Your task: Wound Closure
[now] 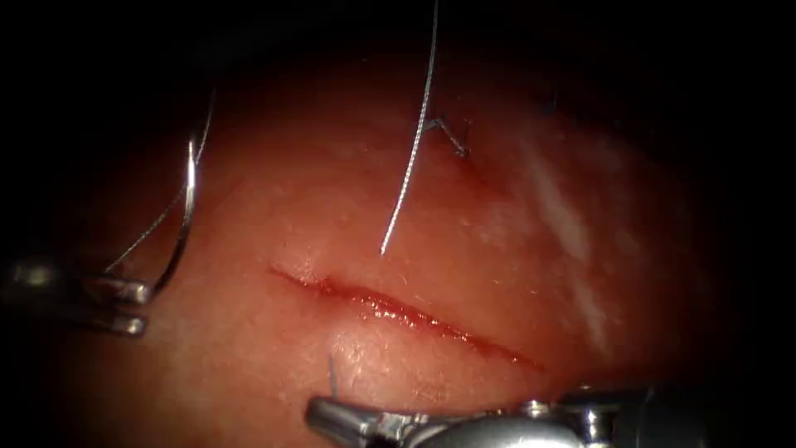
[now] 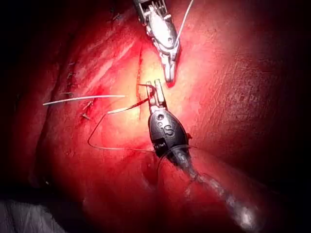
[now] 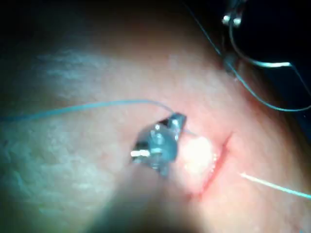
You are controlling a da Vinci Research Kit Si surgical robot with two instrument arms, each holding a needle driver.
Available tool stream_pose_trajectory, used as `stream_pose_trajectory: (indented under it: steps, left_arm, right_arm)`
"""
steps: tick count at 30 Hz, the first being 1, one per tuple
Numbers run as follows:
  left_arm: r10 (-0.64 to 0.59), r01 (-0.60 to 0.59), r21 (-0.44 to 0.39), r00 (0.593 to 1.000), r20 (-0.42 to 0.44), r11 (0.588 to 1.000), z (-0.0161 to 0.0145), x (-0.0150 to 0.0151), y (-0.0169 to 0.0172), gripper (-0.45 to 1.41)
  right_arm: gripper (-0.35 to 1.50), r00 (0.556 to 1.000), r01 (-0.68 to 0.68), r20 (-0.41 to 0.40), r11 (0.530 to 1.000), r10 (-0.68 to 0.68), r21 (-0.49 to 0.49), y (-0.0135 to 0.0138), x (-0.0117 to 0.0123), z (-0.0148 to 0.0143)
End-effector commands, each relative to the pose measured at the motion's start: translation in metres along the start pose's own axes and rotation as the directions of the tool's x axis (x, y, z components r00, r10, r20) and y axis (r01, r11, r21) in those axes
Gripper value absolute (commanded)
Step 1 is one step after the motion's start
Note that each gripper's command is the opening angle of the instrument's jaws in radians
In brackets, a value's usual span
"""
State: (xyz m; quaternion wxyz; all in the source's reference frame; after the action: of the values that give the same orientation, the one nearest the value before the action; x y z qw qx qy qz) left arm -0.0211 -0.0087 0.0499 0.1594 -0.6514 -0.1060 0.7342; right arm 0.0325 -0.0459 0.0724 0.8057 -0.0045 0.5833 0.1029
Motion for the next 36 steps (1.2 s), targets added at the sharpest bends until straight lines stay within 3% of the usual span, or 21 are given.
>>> stream_pose_trajectory:
  steps: [1,11,20,21,22,23,24,25,27,36]
  left_arm:
    - [0.001,-0.001,0.000,1.000,-0.001,1.000,0.0005,-0.0007,-0.0001,-0.45]
    - [0.001,-0.001,0.000,1.000,-0.001,1.000,0.0004,-0.0007,-0.0001,-0.45]
    - [0.001,-0.001,0.000,1.000,-0.001,1.000,0.0005,-0.0007,-0.0001,-0.45]
    - [0.001,-0.001,0.000,1.000,-0.001,1.000,0.0005,-0.0007,-0.0001,-0.45]
    - [0.001,-0.001,0.000,1.000,-0.001,1.000,0.0005,-0.0007,-0.0001,-0.45]
    - [0.001,-0.001,0.000,1.000,-0.001,1.000,0.0005,-0.0007,-0.0001,-0.45]
    - [0.001,-0.001,0.000,1.000,-0.001,1.000,0.0005,-0.0007,-0.0001,-0.45]
    - [0.001,-0.001,0.000,1.000,-0.001,1.000,0.0005,-0.0007,-0.0001,-0.45]
    - [0.001,-0.001,0.000,1.000,-0.002,1.000,0.0005,-0.0007,-0.0002,-0.45]
    - [0.008,-0.009,0.023,1.000,0.016,1.000,0.0005,-0.0020,-0.0011,-0.45]
  right_arm:
    - [-0.35,1.000,0.000,-0.003,1.000,0.000,0.003,-0.0007,0.0001,0.0005]
    - [-0.35,1.000,0.014,-0.017,1.000,-0.013,0.027,-0.0048,0.0028,-0.0022]
    - [-0.35,1.000,0.013,-0.006,1.000,-0.013,0.020,-0.0045,0.0025,-0.0027]
    - [-0.16,1.000,0.013,0.003,1.000,-0.013,0.007,-0.0045,0.0025,-0.0026]
    - [-0.16,1.000,0.013,0.003,1.000,-0.013,0.007,-0.0045,0.0025,-0.0026]
    - [0.61,1.000,0.012,0.007,1.000,-0.012,-0.004,-0.0044,0.0025,-0.0025]
    - [1.01,1.000,0.012,0.019,1.000,-0.012,-0.025,-0.0043,0.0024,-0.0025]
    - [1.15,1.000,0.012,0.026,0.999,-0.011,-0.034,-0.0043,0.0024,-0.0026]
    - [1.23,1.000,0.013,0.025,0.999,-0.012,-0.031,-0.0044,0.0023,-0.0032]
    - [1.28,0.998,0.009,0.058,0.998,-0.005,-0.062,-0.0034,0.0009,-0.0073]
